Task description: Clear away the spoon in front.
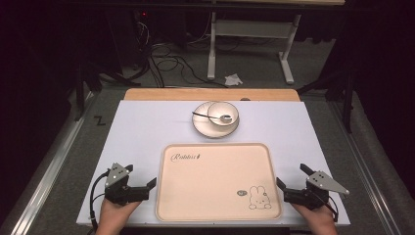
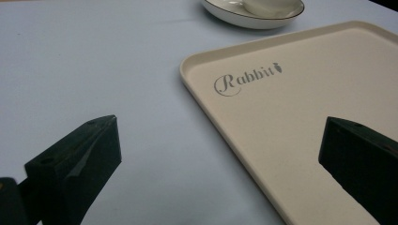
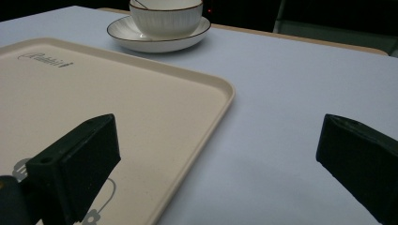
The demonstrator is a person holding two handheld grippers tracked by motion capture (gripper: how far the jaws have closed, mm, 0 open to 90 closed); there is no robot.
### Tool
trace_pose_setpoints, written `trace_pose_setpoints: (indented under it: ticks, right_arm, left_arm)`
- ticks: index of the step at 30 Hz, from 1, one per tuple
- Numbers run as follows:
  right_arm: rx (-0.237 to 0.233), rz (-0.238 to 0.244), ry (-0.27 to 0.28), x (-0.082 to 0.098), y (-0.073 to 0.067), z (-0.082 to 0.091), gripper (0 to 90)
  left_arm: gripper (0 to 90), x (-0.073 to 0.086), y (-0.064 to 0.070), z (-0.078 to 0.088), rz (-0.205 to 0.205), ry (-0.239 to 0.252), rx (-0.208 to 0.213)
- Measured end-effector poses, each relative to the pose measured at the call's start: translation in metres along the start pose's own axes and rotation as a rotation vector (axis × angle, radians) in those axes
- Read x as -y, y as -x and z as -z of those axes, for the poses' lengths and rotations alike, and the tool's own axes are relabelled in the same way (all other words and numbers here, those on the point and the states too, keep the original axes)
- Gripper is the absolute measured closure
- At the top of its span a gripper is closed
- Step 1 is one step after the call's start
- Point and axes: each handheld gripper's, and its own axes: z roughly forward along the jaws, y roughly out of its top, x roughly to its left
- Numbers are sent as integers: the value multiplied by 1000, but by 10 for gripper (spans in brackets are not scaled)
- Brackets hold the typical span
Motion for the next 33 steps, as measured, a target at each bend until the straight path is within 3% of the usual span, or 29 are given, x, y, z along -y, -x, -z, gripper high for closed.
trace_pose_setpoints:
  ticks: [7,13,33]
  right_arm:
    - [-17,-4,24,-1,3,3,5]
    - [-27,-3,33,-3,2,3,5]
    - [-28,4,30,-3,0,2,5]
  left_arm:
    - [2,-1,5,0,-32,5,-20]
    - [3,0,4,-1,-34,-20,-24]
    - [6,-1,6,-2,-45,-21,-9]
